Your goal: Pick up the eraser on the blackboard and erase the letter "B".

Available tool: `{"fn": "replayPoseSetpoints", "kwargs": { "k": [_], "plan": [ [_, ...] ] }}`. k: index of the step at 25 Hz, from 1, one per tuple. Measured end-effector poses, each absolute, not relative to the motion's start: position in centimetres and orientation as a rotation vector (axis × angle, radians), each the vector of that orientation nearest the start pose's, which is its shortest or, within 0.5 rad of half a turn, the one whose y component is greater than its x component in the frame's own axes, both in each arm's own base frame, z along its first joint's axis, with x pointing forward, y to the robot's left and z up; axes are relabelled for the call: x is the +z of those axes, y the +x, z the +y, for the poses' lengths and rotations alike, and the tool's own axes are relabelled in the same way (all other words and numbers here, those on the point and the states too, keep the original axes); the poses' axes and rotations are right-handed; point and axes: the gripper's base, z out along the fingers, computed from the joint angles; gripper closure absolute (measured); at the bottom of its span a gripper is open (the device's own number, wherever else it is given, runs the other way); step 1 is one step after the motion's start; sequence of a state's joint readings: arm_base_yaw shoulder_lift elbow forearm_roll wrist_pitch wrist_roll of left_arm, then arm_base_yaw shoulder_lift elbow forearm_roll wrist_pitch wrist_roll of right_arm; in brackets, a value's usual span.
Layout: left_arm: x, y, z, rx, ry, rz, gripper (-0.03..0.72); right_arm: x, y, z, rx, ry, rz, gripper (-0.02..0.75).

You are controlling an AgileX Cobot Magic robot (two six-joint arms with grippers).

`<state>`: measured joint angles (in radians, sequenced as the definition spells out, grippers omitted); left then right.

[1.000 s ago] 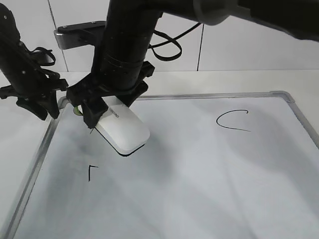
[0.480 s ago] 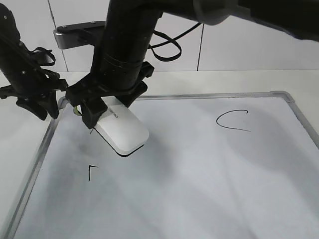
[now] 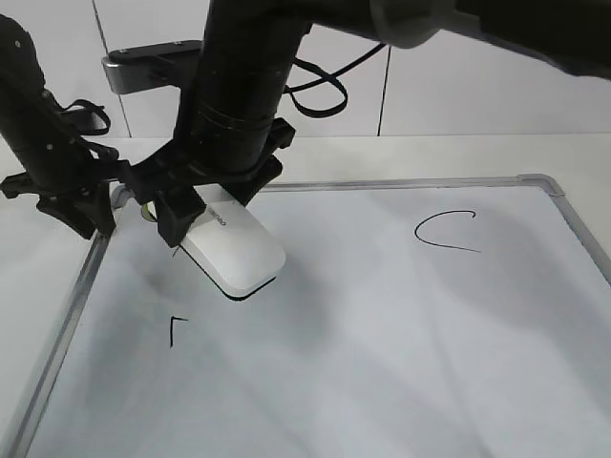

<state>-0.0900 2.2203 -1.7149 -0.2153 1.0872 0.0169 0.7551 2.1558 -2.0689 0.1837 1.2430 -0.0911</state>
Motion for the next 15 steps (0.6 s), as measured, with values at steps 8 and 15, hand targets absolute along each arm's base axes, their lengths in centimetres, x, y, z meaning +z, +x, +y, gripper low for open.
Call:
{"fn": "replayPoseSetpoints", "kwargs": {
  "k": [8, 15],
  "plan": [
    [15.30, 44.31, -5.81, -0.316, 0.014, 3.075, 0.636, 27.45, 33.01, 33.23, 0.404, -1.136, 2.629, 0.176],
    [15.29, 44.30, -5.81, -0.322, 0.004, 3.081, 0.653, 27.44, 32.91, 33.30, 0.404, -1.140, 2.629, 0.176]
  ]
}}
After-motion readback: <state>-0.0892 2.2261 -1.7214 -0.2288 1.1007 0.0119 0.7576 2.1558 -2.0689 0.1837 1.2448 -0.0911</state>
